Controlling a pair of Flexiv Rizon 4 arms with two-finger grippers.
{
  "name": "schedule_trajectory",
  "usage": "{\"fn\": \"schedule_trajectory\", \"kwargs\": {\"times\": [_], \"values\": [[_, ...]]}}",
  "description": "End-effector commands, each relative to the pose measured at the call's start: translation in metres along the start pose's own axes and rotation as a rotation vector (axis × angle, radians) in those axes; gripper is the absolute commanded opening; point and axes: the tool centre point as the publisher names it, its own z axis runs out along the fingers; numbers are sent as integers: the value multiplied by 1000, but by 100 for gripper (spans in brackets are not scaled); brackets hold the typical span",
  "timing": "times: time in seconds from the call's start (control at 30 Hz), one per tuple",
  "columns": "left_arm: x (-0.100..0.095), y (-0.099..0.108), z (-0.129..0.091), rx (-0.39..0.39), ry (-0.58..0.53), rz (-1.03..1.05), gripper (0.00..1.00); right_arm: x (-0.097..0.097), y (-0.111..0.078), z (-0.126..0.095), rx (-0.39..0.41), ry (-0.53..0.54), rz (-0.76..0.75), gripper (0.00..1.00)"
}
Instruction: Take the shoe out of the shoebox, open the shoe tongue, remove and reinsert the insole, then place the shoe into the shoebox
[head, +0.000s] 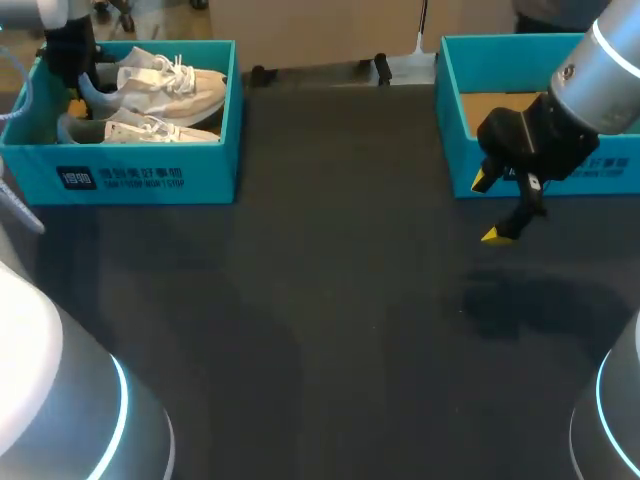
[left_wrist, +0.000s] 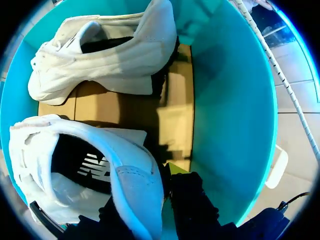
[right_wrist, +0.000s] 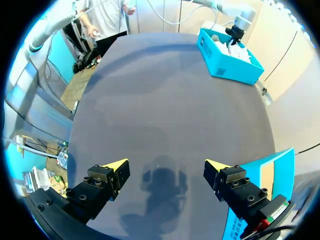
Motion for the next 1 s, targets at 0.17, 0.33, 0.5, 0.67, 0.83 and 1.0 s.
{"fn": "schedule_trajectory", "kwargs": {"times": [0.17,0.33,0.5,0.67,0.83,1.0], "values": [[-2,-7,0,34,18,7,0,0,0,1,3,-1,1,100],[4,-9,6,41,28,-36,0,0,0,1,3,-1,1,100],[16,-11,4,36,31,-41,0,0,0,1,3,-1,1,100],[25,-12,5,49,45,-53,0,0,0,1,3,-1,1,100],[29,-13,9,47,63,-50,0,0,0,1,3,-1,1,100],[30,-13,16,53,77,-19,0,0,0,1,3,-1,1,100]]}}
